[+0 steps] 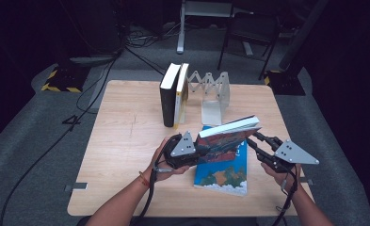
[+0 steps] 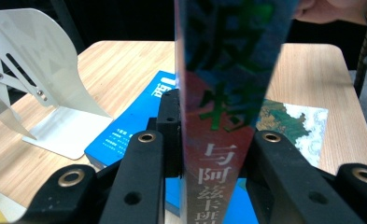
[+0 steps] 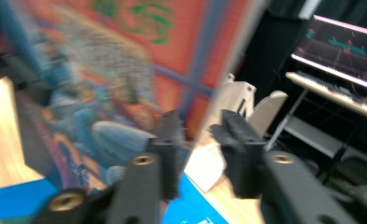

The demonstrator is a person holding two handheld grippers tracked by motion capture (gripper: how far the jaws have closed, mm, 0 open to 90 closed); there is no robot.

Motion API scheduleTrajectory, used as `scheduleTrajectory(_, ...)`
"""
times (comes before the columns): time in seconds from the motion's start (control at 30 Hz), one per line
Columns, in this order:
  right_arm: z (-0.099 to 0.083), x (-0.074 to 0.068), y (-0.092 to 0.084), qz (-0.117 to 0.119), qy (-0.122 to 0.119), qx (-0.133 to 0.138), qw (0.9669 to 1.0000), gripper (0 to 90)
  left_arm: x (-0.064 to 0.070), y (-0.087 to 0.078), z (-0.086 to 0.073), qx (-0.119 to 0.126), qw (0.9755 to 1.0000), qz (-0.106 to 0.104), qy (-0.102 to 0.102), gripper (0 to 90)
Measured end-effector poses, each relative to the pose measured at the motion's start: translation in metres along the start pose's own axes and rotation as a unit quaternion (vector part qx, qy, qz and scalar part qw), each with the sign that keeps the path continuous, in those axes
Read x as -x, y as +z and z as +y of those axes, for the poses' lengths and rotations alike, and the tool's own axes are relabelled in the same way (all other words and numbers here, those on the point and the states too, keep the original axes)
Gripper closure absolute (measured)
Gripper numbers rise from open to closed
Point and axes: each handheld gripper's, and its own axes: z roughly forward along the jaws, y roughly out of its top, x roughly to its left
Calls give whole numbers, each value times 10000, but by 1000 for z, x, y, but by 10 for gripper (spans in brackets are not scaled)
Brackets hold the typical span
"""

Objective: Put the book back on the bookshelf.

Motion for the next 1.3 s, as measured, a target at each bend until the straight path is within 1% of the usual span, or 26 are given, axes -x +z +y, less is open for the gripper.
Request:
scheduleTrajectory(0.03,0,1,1,13,25,5,10000,623,1,0,0,6,10000,-30,-53,734)
scheduleTrajectory(0.1,3,1,4,-61,-63,-40,10000,607,0,-1,-1,31,9999,-34,-165,731)
scheduleTrajectory(0.13,3,1,4,-61,-63,-40,10000,607,0,-1,-1,31,9999,-34,-165,731)
scheduleTrajectory(0.17,5,2,6,-68,-42,-68,9999,580,-1,-1,-3,74,9996,-35,-258,731)
scheduleTrajectory(0.2,6,3,9,20,69,-81,9999,550,-1,-1,-4,100,9995,-52,-305,730)
scheduleTrajectory(0.27,7,3,15,32,98,-127,9999,536,-1,0,-3,118,9995,-35,-274,723)
scheduleTrajectory(0.3,6,3,19,183,158,-147,9996,530,-1,0,-3,119,9996,-46,-270,719)
scheduleTrajectory(0.37,5,1,23,335,114,-184,9992,540,-2,1,0,176,9994,-123,-276,705)
scheduleTrajectory(0.4,5,1,23,335,114,-184,9992,540,-2,1,0,176,9994,-123,-276,694)
scheduleTrajectory(0.43,4,1,24,415,149,-120,9990,565,-3,1,4,198,9995,-115,-239,691)
scheduleTrajectory(0.47,4,1,24,415,149,-120,9990,565,-3,0,6,230,9995,-80,-206,691)
scheduleTrajectory(0.5,3,5,24,465,243,-111,9986,606,-4,-3,16,388,9990,-55,-215,685)
scheduleTrajectory(0.53,3,5,24,465,243,-111,9986,606,-4,-3,16,388,9990,-55,-215,685)
scheduleTrajectory(0.57,3,5,23,465,229,-117,9986,606,-5,-4,21,432,9989,-59,-191,685)
scheduleTrajectory(0.6,3,4,23,448,201,-117,9987,606,-5,-4,26,459,9988,-18,-156,685)
scheduleTrajectory(0.67,4,1,24,349,152,-155,9992,594,-5,-4,35,531,9984,56,-192,663)
scheduleTrajectory(0.7,5,1,24,342,146,-157,9992,594,-5,-4,38,553,9983,80,-189,642)
scheduleTrajectory(0.73,5,0,25,327,145,-173,9992,590,-5,-2,44,555,9983,142,-141,629)
scheduleTrajectory(0.83,5,0,25,321,138,-181,9992,577,-6,-1,48,559,9983,122,-95,623)
scheduleTrajectory(0.97,5,0,25,336,153,-177,9992,573,-8,0,58,622,9979,156,-102,643)
scheduleTrajectory(1.07,6,0,25,348,153,-192,9991,551,-8,1,63,617,9979,158,-67,703)
scheduleTrajectory(1.13,5,-1,26,345,159,-227,9990,530,-8,2,64,607,9980,172,-103,719)
scheduleTrajectory(1.2,4,0,26,371,156,-258,9989,497,-9,2,63,631,9976,196,-223,725)
scheduleTrajectory(1.23,3,0,25,377,167,-290,9987,489,-10,1,62,644,9973,226,-284,728)
scheduleTrajectory(1.27,2,1,24,387,190,-335,9985,480,-11,0,62,644,9971,272,-311,728)
scheduleTrajectory(1.3,-1,3,21,368,186,-410,9983,474,-11,0,62,644,9971,272,-311,729)
